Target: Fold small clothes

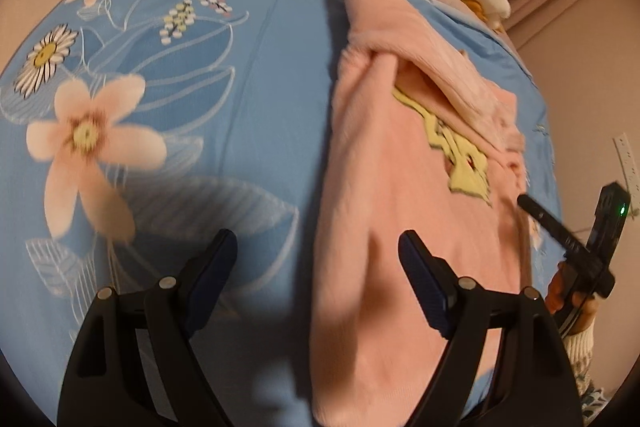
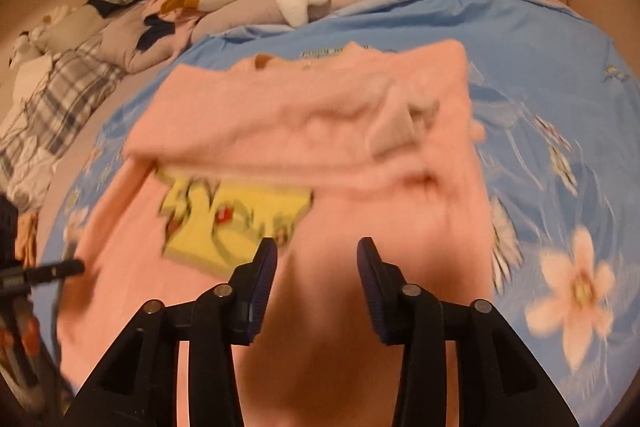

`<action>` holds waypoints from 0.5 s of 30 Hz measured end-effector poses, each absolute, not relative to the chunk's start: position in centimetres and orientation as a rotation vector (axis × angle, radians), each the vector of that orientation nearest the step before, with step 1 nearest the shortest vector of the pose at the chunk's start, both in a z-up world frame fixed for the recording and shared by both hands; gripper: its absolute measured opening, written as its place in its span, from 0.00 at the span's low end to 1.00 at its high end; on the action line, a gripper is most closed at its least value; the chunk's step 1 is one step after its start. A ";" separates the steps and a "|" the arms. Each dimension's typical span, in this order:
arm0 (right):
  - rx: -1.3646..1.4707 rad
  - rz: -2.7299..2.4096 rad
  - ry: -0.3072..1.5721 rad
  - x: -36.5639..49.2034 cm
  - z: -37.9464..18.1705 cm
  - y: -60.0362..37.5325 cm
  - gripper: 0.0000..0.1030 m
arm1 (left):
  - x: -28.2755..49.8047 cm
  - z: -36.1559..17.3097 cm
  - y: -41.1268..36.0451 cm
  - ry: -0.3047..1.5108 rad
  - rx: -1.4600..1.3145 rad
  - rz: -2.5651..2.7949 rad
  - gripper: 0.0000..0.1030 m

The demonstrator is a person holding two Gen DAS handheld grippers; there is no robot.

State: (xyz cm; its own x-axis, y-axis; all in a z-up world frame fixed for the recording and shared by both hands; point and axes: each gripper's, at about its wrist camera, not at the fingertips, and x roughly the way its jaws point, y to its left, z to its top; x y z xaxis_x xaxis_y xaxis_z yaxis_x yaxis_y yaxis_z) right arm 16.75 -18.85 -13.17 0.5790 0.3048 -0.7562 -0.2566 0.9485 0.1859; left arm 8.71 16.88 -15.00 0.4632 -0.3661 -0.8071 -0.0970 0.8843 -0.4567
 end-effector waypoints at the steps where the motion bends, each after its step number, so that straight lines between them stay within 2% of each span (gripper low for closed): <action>1: 0.049 0.333 0.902 15.9 -13.3 -18.8 0.40 | 8.4 -15.1 16.6 1.093 -0.488 -0.183 0.80; 8: -0.037 0.326 0.980 11.9 -16.5 -19.1 0.41 | 6.1 -15.5 14.6 1.112 -0.476 -0.207 0.79; 15: 0.042 0.363 0.997 9.8 -15.1 -21.1 0.41 | 3.6 -15.5 13.8 1.126 -0.465 -0.251 0.79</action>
